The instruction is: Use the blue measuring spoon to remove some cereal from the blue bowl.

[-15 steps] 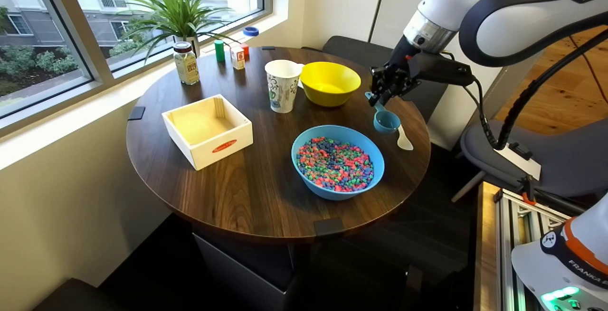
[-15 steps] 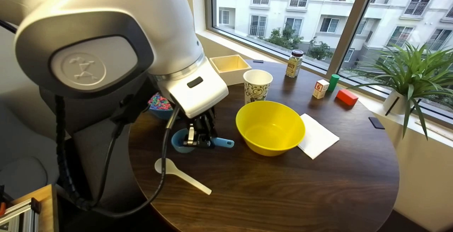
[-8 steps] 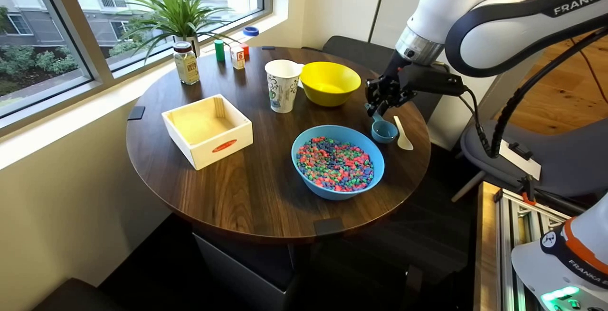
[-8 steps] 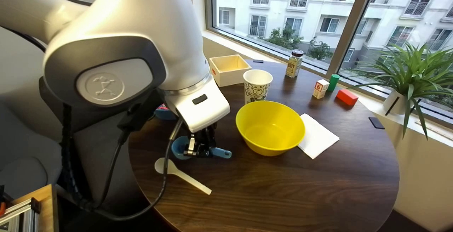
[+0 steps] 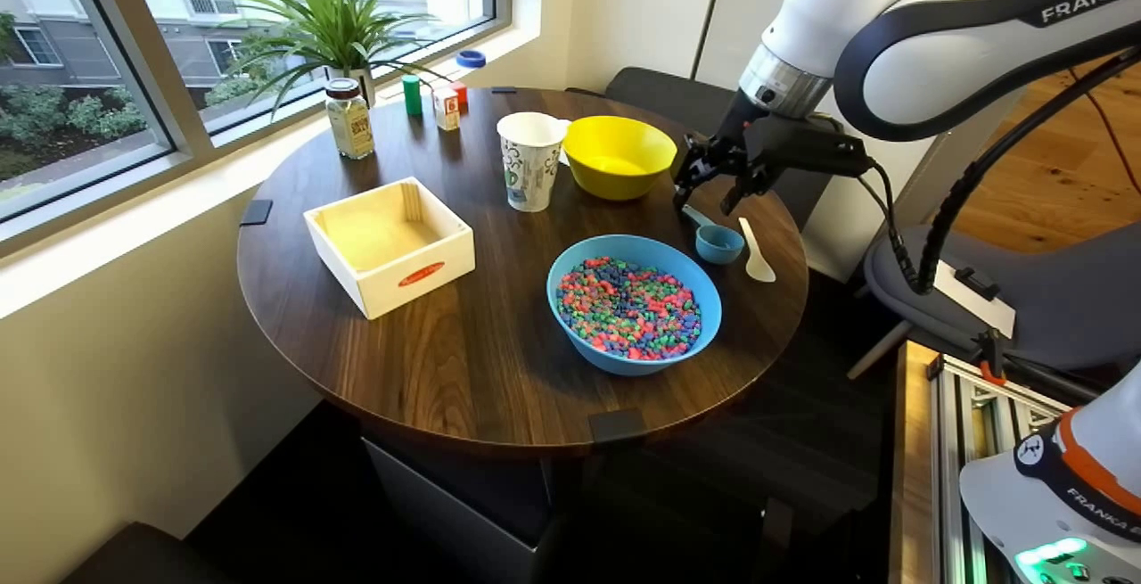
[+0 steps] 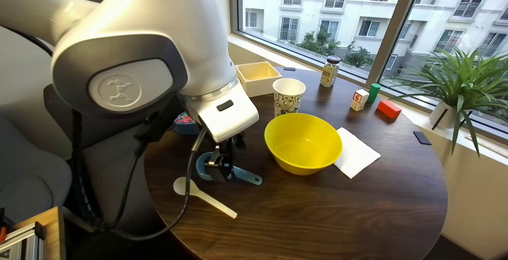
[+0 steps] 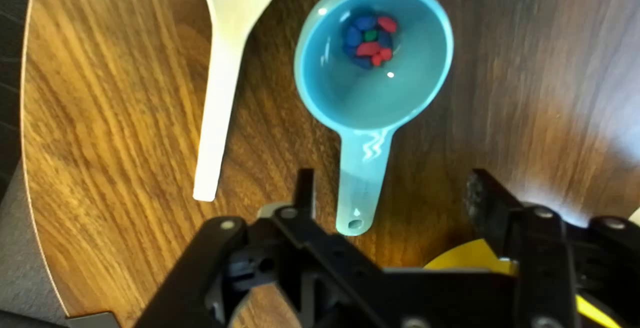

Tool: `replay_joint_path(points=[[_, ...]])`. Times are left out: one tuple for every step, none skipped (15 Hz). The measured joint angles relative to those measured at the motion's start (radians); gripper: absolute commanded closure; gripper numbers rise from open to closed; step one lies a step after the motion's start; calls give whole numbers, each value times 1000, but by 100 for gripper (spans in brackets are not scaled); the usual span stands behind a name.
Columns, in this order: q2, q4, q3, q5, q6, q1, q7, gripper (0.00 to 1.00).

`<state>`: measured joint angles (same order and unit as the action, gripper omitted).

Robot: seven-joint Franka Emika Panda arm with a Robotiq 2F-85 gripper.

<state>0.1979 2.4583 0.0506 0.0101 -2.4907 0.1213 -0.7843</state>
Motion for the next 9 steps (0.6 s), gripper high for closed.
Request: replay_joint_path(points=[[4, -1, 1, 2, 0, -2, 0, 0], [10, -1, 2, 4, 0, -5, 0, 0], [17, -2, 5, 8, 2, -6, 0, 0], [27, -3, 9, 11, 7, -7, 0, 0], [38, -5, 14, 14, 16, -8, 0, 0], [51, -9, 18, 20, 34, -8, 0, 0], [66, -16, 23, 28, 61, -8, 0, 0], [81, -24, 28, 35, 91, -9, 0, 0], [97, -33, 33, 43, 124, -9, 0, 0]])
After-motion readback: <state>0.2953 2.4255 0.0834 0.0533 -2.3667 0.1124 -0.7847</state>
